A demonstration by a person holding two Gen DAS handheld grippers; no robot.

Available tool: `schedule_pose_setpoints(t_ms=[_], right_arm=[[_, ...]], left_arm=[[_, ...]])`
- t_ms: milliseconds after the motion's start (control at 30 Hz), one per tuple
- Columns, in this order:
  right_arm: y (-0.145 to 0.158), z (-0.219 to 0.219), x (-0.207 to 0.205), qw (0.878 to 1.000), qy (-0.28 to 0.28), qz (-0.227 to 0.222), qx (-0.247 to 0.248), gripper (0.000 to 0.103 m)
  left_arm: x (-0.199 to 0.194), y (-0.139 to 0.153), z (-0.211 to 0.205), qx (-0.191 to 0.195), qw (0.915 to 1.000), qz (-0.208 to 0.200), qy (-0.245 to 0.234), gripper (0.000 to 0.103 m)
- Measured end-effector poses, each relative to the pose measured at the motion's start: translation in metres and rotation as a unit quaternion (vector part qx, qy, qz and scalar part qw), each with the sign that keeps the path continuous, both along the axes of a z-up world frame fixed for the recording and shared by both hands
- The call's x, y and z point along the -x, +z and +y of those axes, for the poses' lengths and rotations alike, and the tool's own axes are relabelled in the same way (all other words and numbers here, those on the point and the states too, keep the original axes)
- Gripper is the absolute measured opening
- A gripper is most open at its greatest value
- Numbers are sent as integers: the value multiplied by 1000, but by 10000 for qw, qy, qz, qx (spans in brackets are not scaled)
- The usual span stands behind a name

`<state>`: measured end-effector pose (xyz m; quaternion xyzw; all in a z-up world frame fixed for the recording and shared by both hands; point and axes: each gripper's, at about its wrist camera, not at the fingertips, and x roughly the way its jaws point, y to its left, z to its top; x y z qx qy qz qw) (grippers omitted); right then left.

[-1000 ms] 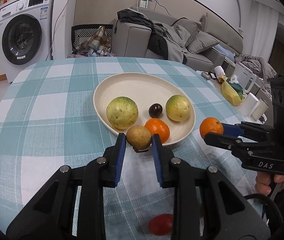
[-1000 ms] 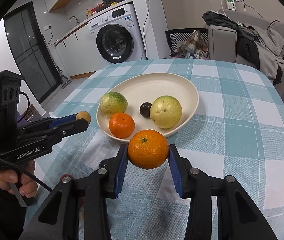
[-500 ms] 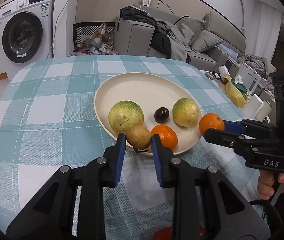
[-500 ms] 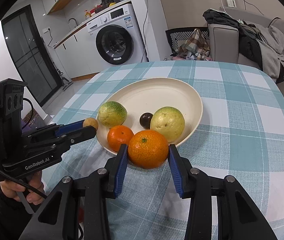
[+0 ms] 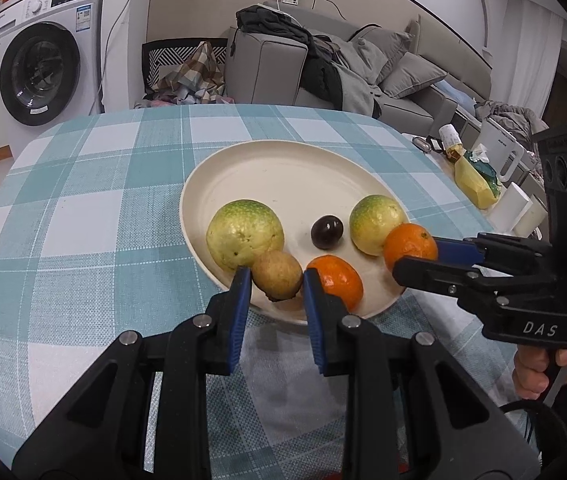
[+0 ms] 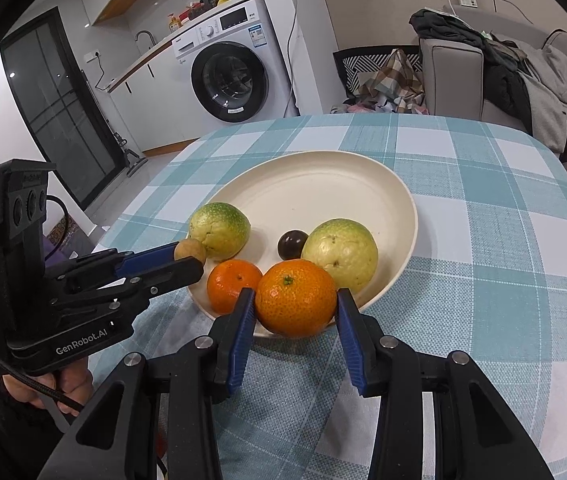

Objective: Organize fruits
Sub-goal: 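Carry the tan fruit in the left tool and the orange in the right tool over the plate, then open both tools to release the tan fruit and the orange onto the plate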

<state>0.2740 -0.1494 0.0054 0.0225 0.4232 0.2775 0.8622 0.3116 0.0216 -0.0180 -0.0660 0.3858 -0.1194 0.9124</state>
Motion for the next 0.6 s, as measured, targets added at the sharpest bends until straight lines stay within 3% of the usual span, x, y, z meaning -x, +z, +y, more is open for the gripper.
schedule_pose_setpoints(t_ms=[600], right_arm=[[1, 3, -21, 9995, -222, -45, 207, 41]], left_arm=[[-31, -10, 1, -46, 9999, 100, 26, 24]])
